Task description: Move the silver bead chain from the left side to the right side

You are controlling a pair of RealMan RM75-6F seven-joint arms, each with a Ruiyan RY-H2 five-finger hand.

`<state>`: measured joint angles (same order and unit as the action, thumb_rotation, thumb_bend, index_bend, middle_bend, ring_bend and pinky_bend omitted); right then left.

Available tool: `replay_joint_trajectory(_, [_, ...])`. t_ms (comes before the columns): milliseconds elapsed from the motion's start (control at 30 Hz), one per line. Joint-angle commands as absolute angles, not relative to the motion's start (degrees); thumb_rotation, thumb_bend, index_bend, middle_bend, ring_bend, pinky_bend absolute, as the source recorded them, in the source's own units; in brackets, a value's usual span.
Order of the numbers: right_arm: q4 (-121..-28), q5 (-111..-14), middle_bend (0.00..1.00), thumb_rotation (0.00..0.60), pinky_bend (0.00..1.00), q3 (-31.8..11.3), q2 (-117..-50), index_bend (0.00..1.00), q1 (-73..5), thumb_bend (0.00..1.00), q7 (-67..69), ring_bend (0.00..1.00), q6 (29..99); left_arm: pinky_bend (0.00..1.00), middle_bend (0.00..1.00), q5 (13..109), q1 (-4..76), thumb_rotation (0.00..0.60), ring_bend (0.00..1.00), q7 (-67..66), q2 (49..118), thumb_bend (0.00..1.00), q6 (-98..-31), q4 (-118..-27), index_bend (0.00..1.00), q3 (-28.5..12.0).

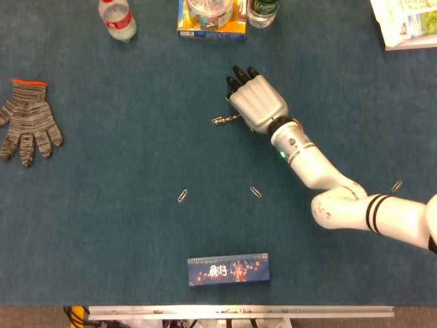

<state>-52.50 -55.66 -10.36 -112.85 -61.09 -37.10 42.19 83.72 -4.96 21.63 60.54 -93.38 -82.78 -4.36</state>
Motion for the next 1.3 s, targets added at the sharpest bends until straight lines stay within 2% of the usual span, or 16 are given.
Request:
replay_joint_trajectory(33, [-51.99,-55.98,0.18,0.6,0.18,-10.41,-113.17,0.48,-61.08,0.3,-36.93,0.06,42.06,0.0,0.14,83.69,-4.97,0.6,0.01,21.7,60.52,0.22,-93.36,-82.77,0.47,-4.36])
replay_joint_trajectory(1300, [-48.47,-58.6,0.18,0.6,0.18,-11.48,-115.37,0.55,-61.26,0.3,-36.12,0.06,40.26,0.0,0.14,83.39,-5.13,0.6,0.01,22.88,60.45,0.22,-93.25,-82.38,0.47,-4.52])
